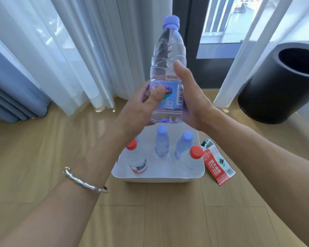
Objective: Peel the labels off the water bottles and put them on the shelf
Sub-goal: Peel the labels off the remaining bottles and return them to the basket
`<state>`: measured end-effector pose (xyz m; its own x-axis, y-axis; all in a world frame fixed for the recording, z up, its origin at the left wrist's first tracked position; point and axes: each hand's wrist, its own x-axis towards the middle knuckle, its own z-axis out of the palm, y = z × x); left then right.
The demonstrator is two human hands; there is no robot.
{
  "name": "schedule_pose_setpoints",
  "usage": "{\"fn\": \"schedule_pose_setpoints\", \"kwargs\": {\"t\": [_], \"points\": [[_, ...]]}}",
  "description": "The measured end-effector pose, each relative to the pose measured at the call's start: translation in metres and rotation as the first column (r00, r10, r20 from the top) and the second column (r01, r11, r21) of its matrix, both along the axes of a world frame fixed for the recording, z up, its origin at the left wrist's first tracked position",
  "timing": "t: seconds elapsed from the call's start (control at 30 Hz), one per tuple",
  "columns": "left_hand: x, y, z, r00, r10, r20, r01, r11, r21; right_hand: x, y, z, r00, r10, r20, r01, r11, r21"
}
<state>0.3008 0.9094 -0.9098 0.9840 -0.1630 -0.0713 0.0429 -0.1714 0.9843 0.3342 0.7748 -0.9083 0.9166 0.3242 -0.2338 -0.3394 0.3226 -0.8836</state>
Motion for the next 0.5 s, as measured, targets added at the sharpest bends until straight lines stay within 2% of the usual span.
{"fn": "schedule_pose_setpoints", "kwargs": {"t": [0.07, 0.13, 0.23, 0.37, 0.5], "points": [[0.000, -0.007, -0.007, 0.998, -0.010, 0.056, 0.003, 0.990, 0.139, -0.003, -0.002, -0.001, 1.000, 0.000, -0.016, 0.001, 0.999, 0.052], [-0.001, -0.011, -0.012, 0.994, 0.049, 0.099, -0.071, 0.970, 0.231, -0.005, -0.004, -0.004, 1.000, 0.020, -0.019, -0.019, 0.997, 0.077], [-0.002, -0.012, -0.015, 0.984, 0.118, 0.136, -0.146, 0.965, 0.217, -0.006, -0.008, -0.004, 0.997, 0.077, 0.004, -0.077, 0.995, 0.061], [-0.003, -0.008, -0.016, 0.982, 0.101, 0.160, -0.138, 0.959, 0.248, -0.004, -0.011, -0.001, 0.995, 0.063, 0.082, -0.064, 0.998, 0.009], [-0.007, -0.007, -0.016, 0.980, 0.092, 0.175, -0.129, 0.968, 0.214, 0.001, -0.010, 0.000, 0.992, 0.023, 0.126, -0.032, 0.997, 0.072]]}}
